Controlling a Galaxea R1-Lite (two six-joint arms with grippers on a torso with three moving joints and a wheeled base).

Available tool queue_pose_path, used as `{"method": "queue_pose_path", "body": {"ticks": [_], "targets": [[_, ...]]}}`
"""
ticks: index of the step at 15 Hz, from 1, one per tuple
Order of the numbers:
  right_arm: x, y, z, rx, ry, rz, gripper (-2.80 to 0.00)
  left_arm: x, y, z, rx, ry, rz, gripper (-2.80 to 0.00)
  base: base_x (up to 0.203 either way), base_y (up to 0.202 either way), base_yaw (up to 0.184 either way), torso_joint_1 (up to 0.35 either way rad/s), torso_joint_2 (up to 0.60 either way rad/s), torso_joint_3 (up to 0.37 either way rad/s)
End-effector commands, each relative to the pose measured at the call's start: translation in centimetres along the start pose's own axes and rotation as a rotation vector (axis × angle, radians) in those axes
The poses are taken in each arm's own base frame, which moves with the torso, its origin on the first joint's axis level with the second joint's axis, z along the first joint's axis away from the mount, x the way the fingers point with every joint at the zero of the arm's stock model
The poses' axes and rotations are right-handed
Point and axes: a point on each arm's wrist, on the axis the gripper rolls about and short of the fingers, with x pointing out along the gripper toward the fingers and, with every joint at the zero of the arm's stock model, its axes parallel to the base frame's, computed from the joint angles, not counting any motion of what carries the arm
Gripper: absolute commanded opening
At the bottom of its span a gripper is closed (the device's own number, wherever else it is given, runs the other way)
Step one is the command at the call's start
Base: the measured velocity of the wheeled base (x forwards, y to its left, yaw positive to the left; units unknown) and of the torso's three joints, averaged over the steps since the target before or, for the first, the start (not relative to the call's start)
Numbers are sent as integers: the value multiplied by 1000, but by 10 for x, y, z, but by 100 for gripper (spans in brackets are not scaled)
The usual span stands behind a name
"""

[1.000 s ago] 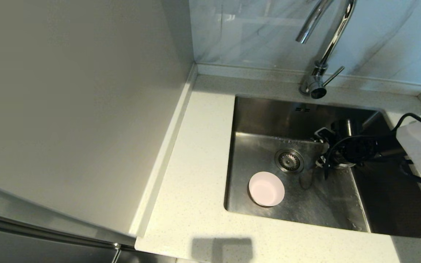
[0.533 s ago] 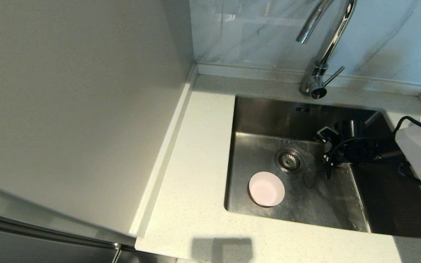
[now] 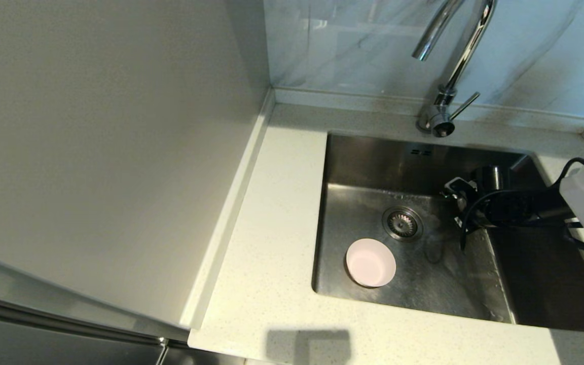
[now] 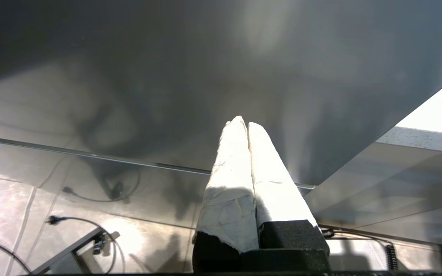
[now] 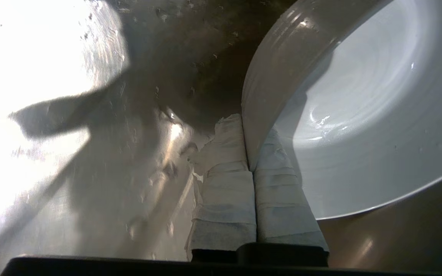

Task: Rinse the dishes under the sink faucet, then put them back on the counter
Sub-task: Put a bowl back to the table from the sink

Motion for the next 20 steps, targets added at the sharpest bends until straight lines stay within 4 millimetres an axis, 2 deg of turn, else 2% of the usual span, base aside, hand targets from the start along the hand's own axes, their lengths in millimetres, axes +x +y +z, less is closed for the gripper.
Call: {"method": "queue_pose_path", "body": {"ticks": [1, 4, 7, 10, 12, 15, 17, 20], "targets": [[-31, -15, 4, 7, -22, -9, -280, 0, 0, 0, 1, -4, 0, -280, 0, 0, 0, 0, 0, 0], [-77, -25, -1, 8, -47, 32, -280, 0, 0, 0, -1, -4, 0, -280, 0, 0, 0, 0, 0, 0], [-131, -30, -15, 5, -92, 106, -280, 0, 0, 0, -1, -4, 0, -280, 0, 0, 0, 0, 0, 0], [-183, -23, -37, -3, -219, 329, -280, 0, 0, 0, 1, -4, 0, -280, 0, 0, 0, 0, 0, 0], [-215, -8, -40, 1, -343, 530, -280, 0, 0, 0, -1, -4, 0, -280, 0, 0, 0, 0, 0, 0], [-260, 15, -15, 130, -414, 754, -280, 0, 0, 0, -1, -4, 0, -280, 0, 0, 0, 0, 0, 0], [-291, 18, 14, 288, -419, 876, -280, 0, 0, 0, 1, -4, 0, -280, 0, 0, 0, 0, 0, 0], [-328, 9, 56, 588, -321, 1029, -280, 0, 0, 0, 0, -4, -1, -280, 0, 0, 0, 0, 0, 0]]}}
